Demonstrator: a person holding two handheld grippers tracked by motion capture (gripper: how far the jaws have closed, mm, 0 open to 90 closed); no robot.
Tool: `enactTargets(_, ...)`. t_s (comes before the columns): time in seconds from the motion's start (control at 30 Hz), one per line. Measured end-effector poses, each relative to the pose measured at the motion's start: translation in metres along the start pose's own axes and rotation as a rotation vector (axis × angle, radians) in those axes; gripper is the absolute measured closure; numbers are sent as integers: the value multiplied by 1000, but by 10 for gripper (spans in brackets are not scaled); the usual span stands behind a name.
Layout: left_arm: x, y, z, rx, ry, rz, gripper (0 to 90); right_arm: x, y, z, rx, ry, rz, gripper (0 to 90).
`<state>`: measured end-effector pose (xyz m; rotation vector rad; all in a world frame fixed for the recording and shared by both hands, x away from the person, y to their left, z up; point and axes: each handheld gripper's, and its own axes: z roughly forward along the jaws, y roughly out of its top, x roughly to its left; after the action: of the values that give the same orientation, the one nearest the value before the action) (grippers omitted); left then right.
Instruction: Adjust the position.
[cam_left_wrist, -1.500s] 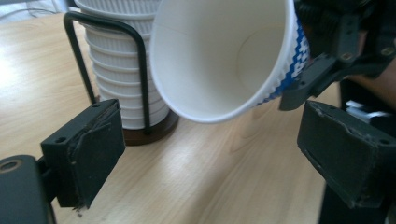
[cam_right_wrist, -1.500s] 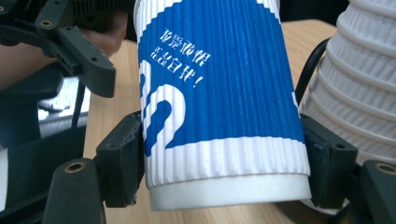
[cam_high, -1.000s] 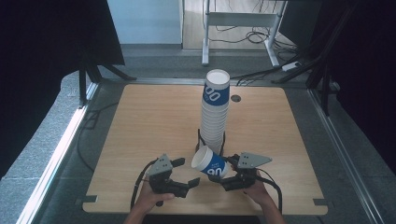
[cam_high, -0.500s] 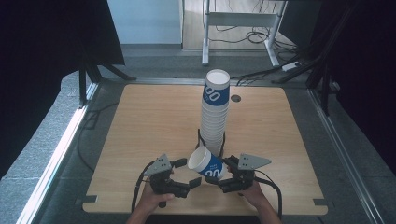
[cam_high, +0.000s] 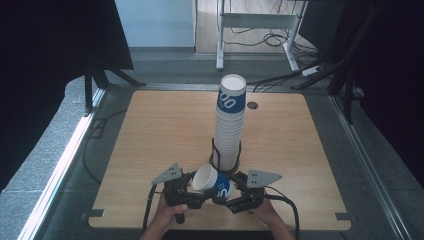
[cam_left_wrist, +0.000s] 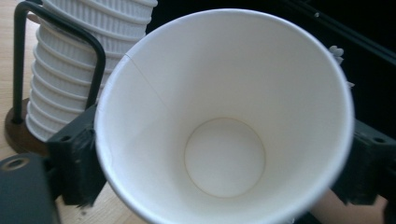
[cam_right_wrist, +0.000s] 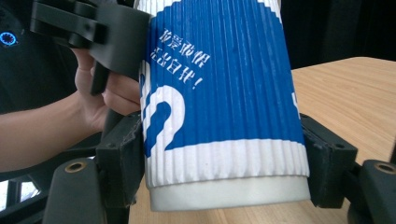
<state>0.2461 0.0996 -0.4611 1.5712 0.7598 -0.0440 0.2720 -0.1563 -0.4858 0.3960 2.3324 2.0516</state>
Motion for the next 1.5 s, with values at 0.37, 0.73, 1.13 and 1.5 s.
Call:
enactTargets(0.37, 1, -1, -2, -10, -8, 10, 159, 0, -2, 3, 22, 11, -1, 266)
enactTargets(0.73, -3, 0, -1, 34, 30, 85, 164, -1, -4, 5, 59, 15, 10, 248)
enactTargets(1.13, -13, 5, -4, 77, 112, 195, 164, -3, -5, 4, 113, -16, 32, 179)
enactTargets(1.5, -18, 8, -8, 104, 156, 258, 164, -3, -4, -1, 153, -50, 13, 153)
